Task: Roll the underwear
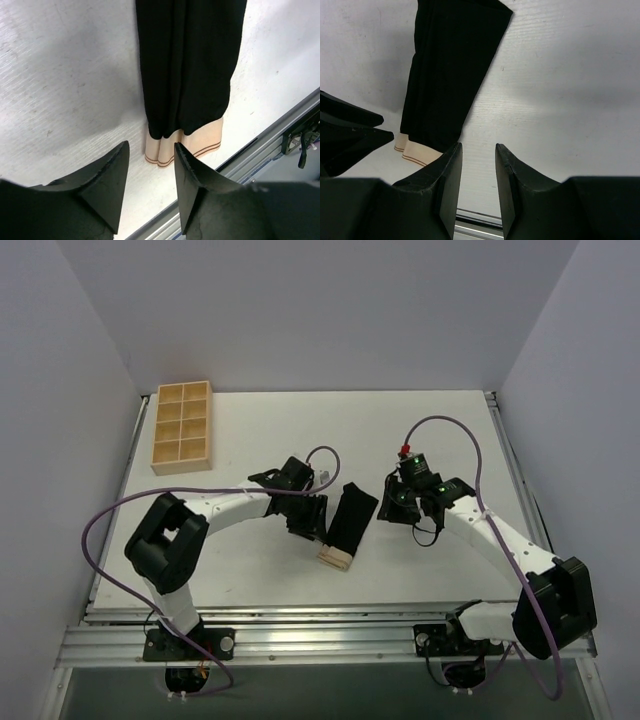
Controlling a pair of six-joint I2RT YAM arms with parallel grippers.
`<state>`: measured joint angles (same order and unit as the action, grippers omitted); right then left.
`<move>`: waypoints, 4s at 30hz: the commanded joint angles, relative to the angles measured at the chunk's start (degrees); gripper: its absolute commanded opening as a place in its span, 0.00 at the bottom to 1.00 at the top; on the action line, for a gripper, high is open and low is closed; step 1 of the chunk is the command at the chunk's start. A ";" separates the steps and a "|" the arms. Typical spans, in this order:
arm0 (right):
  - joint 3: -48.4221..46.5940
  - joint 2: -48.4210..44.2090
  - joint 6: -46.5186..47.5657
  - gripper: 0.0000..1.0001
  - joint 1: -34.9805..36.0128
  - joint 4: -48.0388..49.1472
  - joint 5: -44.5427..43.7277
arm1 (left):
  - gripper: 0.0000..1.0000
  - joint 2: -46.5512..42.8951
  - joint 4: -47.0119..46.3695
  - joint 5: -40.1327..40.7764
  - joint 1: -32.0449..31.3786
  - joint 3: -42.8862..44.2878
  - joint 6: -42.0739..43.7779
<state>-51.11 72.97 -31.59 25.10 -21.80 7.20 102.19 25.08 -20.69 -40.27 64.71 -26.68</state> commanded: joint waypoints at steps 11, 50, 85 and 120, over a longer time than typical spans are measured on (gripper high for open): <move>-4.43 3.32 -1.54 0.29 1.09 0.27 -1.23 | 0.11 -9.81 11.74 16.07 0.11 14.80 9.86; -17.97 35.04 -8.92 0.17 -1.11 12.40 -1.40 | 0.02 -3.75 -21.65 -2.87 -5.17 -11.08 -7.24; -16.39 13.61 2.06 0.25 -0.41 -0.96 -1.75 | 0.53 -6.92 -1.08 -5.42 1.34 -2.13 3.47; -6.72 4.64 1.36 0.26 4.87 -2.81 -6.24 | 0.39 4.86 -18.49 -8.49 -1.74 -12.41 -5.66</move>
<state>-58.96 80.29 -30.06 29.41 -22.46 3.11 104.36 5.45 -31.90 -40.99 53.84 -32.99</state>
